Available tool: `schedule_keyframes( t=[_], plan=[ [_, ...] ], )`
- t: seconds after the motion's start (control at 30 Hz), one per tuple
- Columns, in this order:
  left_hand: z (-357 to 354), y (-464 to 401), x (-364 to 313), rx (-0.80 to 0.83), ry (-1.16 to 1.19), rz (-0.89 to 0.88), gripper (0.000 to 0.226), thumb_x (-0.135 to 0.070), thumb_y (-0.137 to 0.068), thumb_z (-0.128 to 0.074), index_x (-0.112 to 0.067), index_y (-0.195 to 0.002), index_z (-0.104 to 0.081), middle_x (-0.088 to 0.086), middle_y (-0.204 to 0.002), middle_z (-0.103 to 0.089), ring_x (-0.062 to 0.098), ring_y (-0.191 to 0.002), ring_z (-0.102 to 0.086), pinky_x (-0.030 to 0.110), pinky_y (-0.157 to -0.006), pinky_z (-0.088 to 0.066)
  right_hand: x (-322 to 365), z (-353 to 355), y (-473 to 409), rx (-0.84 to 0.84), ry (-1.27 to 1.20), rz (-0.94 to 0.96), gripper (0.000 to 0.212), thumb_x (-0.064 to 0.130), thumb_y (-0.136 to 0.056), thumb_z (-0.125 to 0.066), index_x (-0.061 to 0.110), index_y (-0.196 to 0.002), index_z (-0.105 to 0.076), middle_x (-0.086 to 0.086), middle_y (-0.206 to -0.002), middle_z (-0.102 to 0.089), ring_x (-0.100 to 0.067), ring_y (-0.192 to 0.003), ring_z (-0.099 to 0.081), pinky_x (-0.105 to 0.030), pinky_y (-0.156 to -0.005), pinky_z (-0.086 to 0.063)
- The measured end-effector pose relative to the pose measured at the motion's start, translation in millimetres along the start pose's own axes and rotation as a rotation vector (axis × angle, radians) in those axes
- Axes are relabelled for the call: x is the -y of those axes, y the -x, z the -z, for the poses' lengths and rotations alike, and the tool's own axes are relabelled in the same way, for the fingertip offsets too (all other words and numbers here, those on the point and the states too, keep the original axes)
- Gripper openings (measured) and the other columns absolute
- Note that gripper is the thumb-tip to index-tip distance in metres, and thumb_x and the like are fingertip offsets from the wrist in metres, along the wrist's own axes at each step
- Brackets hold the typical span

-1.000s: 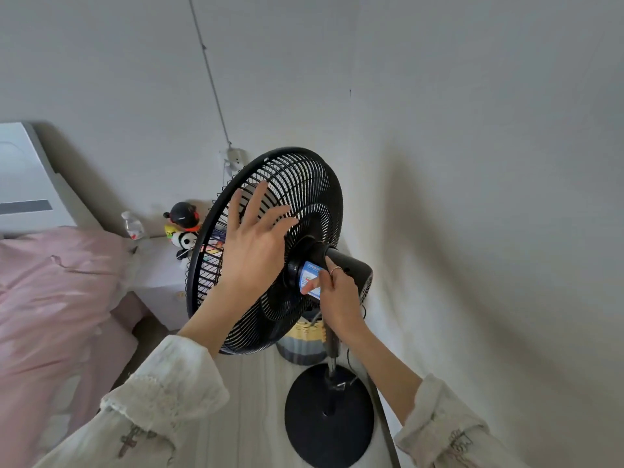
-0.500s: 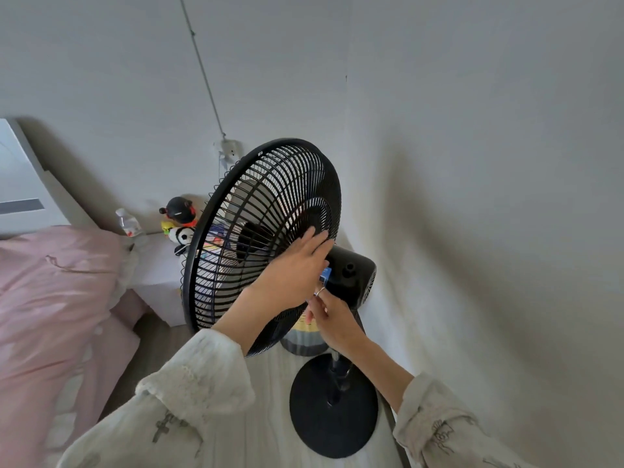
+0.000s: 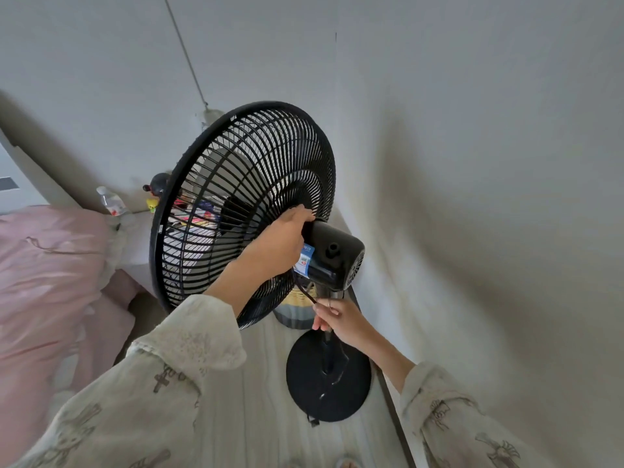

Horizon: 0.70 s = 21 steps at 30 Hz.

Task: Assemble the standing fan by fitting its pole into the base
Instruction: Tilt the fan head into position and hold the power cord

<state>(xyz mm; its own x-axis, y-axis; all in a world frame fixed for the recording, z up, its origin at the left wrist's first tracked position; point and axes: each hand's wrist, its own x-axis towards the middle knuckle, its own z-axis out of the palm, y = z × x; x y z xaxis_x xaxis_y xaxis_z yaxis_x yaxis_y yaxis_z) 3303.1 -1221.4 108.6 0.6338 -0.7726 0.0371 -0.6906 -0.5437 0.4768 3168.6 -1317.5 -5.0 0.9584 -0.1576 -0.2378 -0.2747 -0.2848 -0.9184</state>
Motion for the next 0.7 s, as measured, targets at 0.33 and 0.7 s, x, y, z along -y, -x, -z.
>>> schedule_keyframes(
  t=[0.33,0.7],
  plan=[
    [-18.0,13.5,2.6,-0.135,0.100,0.025,0.069,0.020,-0.079,-0.034,-0.008,-0.142,-0.028,0.007,-0.146,-0.038,0.017,-0.144,-0.018,0.017,-0.112,-0.008,-25.9,19.9,-9.3,0.059,0.158,-0.130,0.029,0.029,-0.093,-0.053,0.007,-0.097,-0.071,-0.004,-0.088,-0.072,-0.013,-0.080,-0.063,-0.017,-0.076,-0.045],
    [-31.1,14.1,8.1,-0.225,0.059,-0.031,0.059,0.021,-0.076,-0.035,0.000,-0.131,-0.040,0.016,-0.143,-0.041,0.025,-0.142,-0.024,0.035,-0.120,-0.008,-22.5,89.3,-48.4,0.077,-0.206,-0.549,0.019,0.017,-0.093,-0.049,0.005,-0.085,-0.062,0.003,-0.046,-0.030,-0.007,-0.032,-0.020,-0.016,-0.032,-0.019]
  ],
)
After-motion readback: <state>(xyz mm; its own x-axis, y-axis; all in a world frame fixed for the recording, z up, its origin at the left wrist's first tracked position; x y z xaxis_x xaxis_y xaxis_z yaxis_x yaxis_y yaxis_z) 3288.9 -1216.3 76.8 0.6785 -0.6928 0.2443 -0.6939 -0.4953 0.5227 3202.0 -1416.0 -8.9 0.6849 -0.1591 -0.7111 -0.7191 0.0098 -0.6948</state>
